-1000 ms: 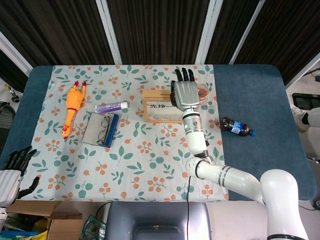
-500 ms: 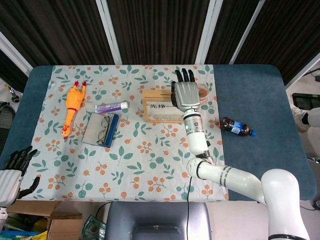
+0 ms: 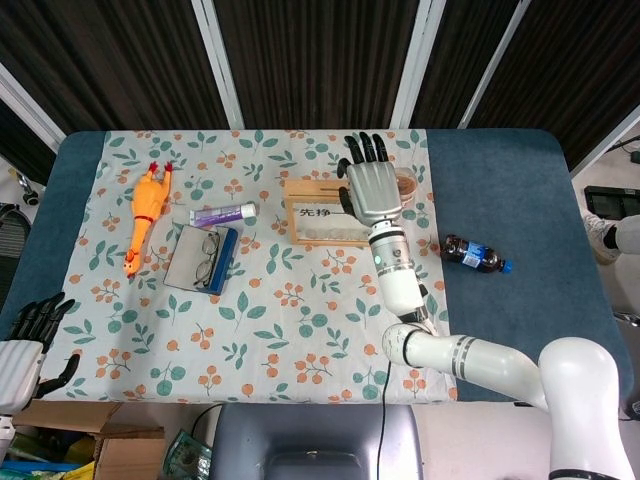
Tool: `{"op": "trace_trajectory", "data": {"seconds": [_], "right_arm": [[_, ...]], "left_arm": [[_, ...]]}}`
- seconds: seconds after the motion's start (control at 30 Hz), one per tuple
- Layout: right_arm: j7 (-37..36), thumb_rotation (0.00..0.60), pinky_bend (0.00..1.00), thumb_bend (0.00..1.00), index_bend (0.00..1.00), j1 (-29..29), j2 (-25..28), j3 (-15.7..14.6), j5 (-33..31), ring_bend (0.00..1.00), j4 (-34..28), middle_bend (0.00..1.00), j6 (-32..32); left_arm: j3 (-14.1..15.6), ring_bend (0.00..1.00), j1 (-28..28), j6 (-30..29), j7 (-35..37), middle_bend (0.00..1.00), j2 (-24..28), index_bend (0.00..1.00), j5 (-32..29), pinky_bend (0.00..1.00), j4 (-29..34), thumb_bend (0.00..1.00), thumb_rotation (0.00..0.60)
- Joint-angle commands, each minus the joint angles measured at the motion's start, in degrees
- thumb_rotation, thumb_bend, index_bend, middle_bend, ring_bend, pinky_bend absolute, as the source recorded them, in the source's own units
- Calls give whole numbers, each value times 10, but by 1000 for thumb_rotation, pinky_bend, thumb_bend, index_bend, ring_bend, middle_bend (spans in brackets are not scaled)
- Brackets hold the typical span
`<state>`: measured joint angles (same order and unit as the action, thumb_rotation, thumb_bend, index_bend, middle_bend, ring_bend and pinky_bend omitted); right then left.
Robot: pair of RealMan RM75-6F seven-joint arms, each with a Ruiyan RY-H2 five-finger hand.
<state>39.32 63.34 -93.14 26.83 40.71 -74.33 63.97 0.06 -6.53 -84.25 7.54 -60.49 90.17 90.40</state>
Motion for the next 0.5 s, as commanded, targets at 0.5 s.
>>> {"op": "trace_trajectory", "data": {"seconds": [0.5], "right_arm": [[-113, 600, 0, 529, 195, -356, 328, -277, 299, 0, -400, 20, 219]], "left_arm": [[-1, 0, 4, -12, -29, 0, -8, 0, 5, 0, 3, 409, 600]]}}
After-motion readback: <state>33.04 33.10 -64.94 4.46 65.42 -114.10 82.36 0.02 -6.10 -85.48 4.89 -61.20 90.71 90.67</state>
